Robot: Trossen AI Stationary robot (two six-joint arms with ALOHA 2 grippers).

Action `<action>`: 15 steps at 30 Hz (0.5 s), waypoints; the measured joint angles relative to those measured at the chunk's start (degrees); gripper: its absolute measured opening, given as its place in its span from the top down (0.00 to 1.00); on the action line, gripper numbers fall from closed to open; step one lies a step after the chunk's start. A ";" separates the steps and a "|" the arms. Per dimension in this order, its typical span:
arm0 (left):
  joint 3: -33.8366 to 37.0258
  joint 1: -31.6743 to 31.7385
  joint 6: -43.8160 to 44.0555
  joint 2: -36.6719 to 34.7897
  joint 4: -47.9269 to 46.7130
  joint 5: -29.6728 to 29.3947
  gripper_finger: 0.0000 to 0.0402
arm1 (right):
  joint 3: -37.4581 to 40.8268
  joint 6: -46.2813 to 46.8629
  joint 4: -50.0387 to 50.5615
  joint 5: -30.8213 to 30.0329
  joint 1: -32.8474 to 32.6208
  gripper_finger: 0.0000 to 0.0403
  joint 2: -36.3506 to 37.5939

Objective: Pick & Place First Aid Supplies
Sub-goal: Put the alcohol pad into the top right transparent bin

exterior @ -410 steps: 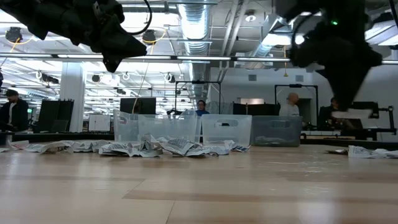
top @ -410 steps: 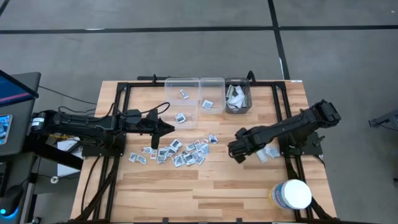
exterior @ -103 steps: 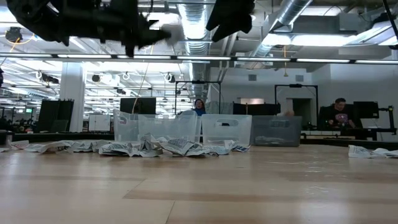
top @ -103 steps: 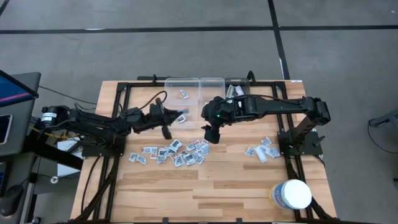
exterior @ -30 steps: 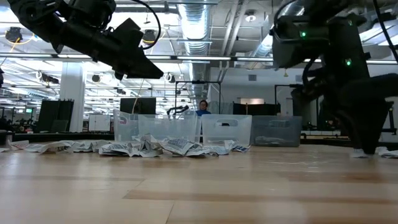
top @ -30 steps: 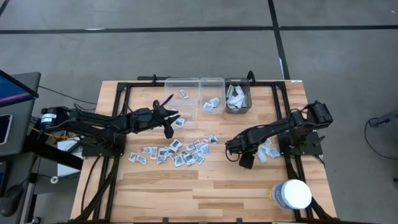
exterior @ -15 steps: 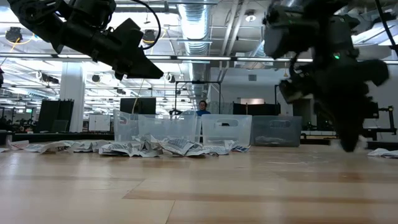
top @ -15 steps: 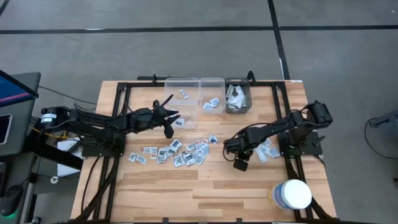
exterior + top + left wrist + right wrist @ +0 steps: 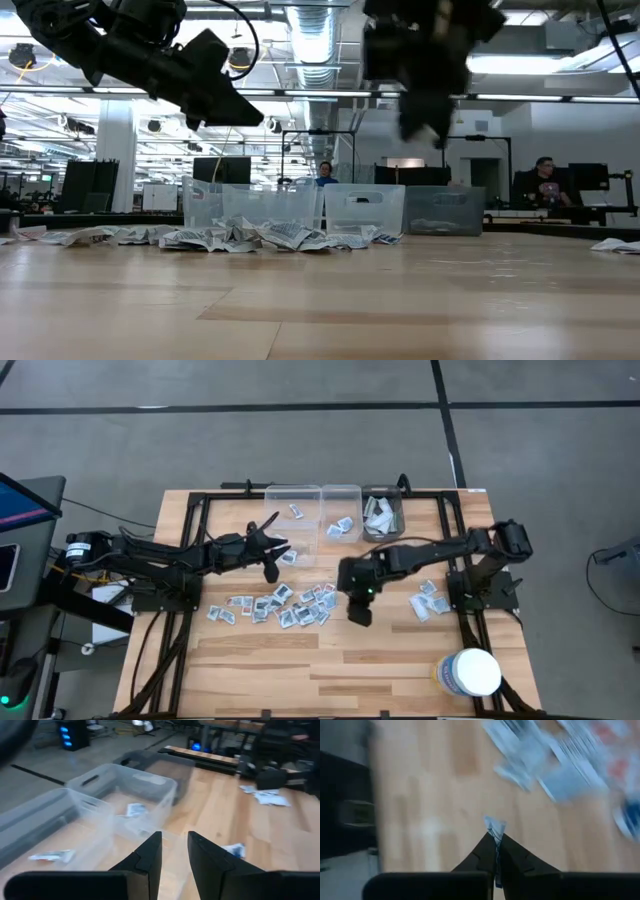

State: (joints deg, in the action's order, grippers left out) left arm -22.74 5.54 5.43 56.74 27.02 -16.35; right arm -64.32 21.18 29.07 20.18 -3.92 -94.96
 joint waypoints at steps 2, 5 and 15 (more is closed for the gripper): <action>0.00 0.00 0.01 0.01 0.00 2.61 0.77 | -0.34 -1.04 -4.86 5.06 1.70 0.99 -0.01; 0.00 0.00 0.02 0.01 0.01 7.25 0.77 | -0.71 -1.33 -10.68 10.56 4.05 0.98 0.00; 0.00 -0.02 -0.27 -0.01 3.45 18.91 0.77 | -0.76 2.62 -27.34 21.50 8.27 0.96 0.01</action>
State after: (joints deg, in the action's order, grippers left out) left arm -22.74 5.52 5.16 56.73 30.47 2.55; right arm -65.08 23.81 1.73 41.69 4.35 -94.95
